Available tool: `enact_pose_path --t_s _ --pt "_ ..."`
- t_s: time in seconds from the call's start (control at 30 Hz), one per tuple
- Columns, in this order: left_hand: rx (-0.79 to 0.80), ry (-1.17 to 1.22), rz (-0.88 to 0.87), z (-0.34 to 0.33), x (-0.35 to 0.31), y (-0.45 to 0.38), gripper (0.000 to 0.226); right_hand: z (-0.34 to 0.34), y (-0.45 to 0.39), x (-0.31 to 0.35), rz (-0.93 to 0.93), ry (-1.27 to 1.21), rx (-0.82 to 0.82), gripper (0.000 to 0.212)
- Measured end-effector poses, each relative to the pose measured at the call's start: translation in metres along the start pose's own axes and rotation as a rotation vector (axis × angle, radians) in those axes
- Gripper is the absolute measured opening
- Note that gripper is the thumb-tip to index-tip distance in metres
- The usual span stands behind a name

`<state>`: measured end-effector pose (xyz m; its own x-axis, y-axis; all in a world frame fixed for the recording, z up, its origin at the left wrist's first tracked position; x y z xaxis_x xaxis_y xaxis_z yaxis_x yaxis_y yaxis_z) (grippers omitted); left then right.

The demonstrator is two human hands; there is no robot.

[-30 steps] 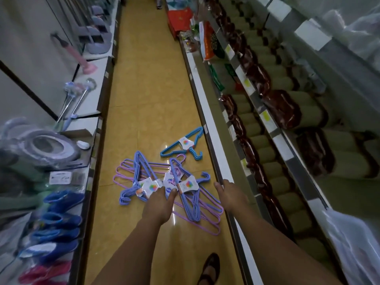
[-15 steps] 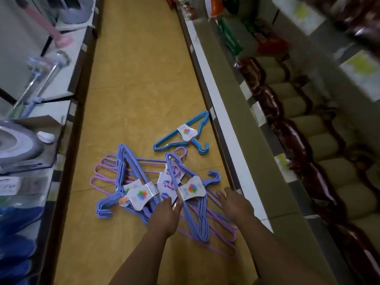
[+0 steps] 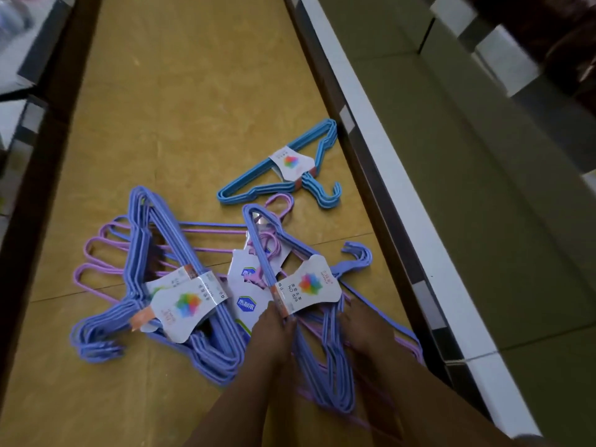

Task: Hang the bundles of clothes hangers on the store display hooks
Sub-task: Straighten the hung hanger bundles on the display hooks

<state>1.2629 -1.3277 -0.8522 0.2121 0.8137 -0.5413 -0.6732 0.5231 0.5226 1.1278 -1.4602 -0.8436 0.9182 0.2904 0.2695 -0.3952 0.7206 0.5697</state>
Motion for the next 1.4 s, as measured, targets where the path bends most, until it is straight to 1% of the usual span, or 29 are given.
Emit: enact_pose_path --t_s 0.07,0.2,0.27,0.33,0.4,0.5,0.53,0.57,0.67,0.7,0.8,0.83,0.87,0.9,0.97,1.0,1.03,1.07,1.13,1.17,1.2,1.27,1.33,1.4 --pt "-0.004 0.049 0.024 -0.011 0.002 -0.009 0.044 -0.021 -0.015 -0.005 -0.013 -0.081 0.011 0.052" --pt "-0.027 0.147 0.143 -0.025 0.003 -0.017 0.048 -0.059 -0.039 -0.018 -0.058 -0.264 0.002 0.064" --pt "-0.043 0.206 0.179 -0.031 0.001 -0.017 0.056 -0.061 -0.038 -0.013 -0.081 -0.342 0.004 0.061" --pt "-0.061 0.225 0.178 -0.035 0.001 -0.016 0.064 -0.055 -0.033 -0.005 -0.127 -0.444 -0.006 0.053" --pt "-0.070 0.203 0.194 -0.036 0.000 -0.015 0.061 -0.052 -0.034 -0.004 -0.185 -0.534 -0.017 0.046" --pt "-0.091 0.133 0.237 -0.031 -0.005 -0.014 0.045 -0.048 -0.028 0.000 -0.281 -0.623 -0.013 0.034" --pt "-0.104 0.130 0.251 -0.029 -0.006 -0.014 0.042 -0.046 -0.025 0.001 -0.296 -0.657 -0.018 0.035" --pt "-0.116 0.146 0.270 -0.025 -0.009 -0.013 0.040 -0.044 -0.023 0.003 -0.306 -0.682 -0.019 0.040" --pt "-0.138 0.219 0.307 -0.017 -0.015 -0.007 0.036 -0.034 -0.018 0.010 -0.370 -0.671 0.001 0.070" --pt "-0.137 0.239 0.310 -0.015 -0.018 -0.005 0.035 -0.029 -0.014 0.013 -0.426 -0.682 0.017 0.072" --pt "-0.137 0.314 0.317 -0.005 -0.027 0.000 0.035 -0.020 -0.004 0.023 -0.523 -0.775 0.076 0.053" --pt "-0.136 0.348 0.326 0.000 -0.029 0.002 0.034 -0.016 -0.001 0.027 -0.532 -0.802 0.073 0.049" --pt "-0.127 0.391 0.337 0.003 -0.030 0.002 0.034 -0.012 0.000 0.029 -0.538 -0.832 0.047 0.047" --pt "-0.116 0.431 0.346 0.007 -0.031 0.002 0.033 -0.006 0.001 0.031 -0.543 -0.851 0.008 0.040" --pt "-0.095 0.483 0.364 0.009 -0.030 0.002 0.034 0.010 0.007 0.039 -0.520 -0.856 -0.027 0.016" --pt "-0.093 0.509 0.379 0.012 -0.029 0.003 0.035 0.019 0.013 0.045 -0.503 -0.854 -0.021 0.011" --pt "-0.089 0.529 0.396 0.014 -0.029 0.006 0.035 0.028 0.018 0.049 -0.486 -0.836 -0.014 0.017" --pt "-0.088 0.548 0.417 0.018 -0.030 0.012 0.036 0.039 0.026 0.055 -0.468 -0.794 -0.018 0.019" --pt "-0.076 0.555 0.454 0.011 -0.021 0.018 0.047 0.058 0.044 0.066 -0.415 -0.669 -0.040 0.010" --pt "-0.059 0.544 0.475 0.012 -0.018 0.025 0.054 0.071 0.057 0.073 -0.394 -0.605 -0.058 0.014" --pt "-0.037 0.536 0.489 0.017 -0.018 0.033 0.061 0.084 0.070 0.081 -0.376 -0.549 -0.067 0.023" --pt "-0.005 0.559 0.505 0.058 -0.045 0.071 0.070 0.117 0.101 0.098 -0.358 -0.481 -0.053 0.036" --pt "-0.072 0.555 0.440 0.127 -0.092 0.116 0.067 0.152 0.130 0.113 -0.326 -0.368 -0.035 0.040" --pt "-0.211 0.448 0.341 0.188 -0.119 0.145 0.062 0.189 0.159 0.129 -0.275 -0.225 -0.059 0.042"
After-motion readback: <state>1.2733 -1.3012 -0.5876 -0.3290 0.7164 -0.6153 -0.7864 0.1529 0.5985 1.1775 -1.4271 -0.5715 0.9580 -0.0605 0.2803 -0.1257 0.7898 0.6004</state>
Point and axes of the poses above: each hand's wrist, its own y-axis away from the middle knuckle, its own z-axis out of the back of the hand, x = y × z, the point moved 4 cm from there along -y, towards the middle knuckle, and after that the axes turned 9 degrees about -x, right-handed, at the moved point
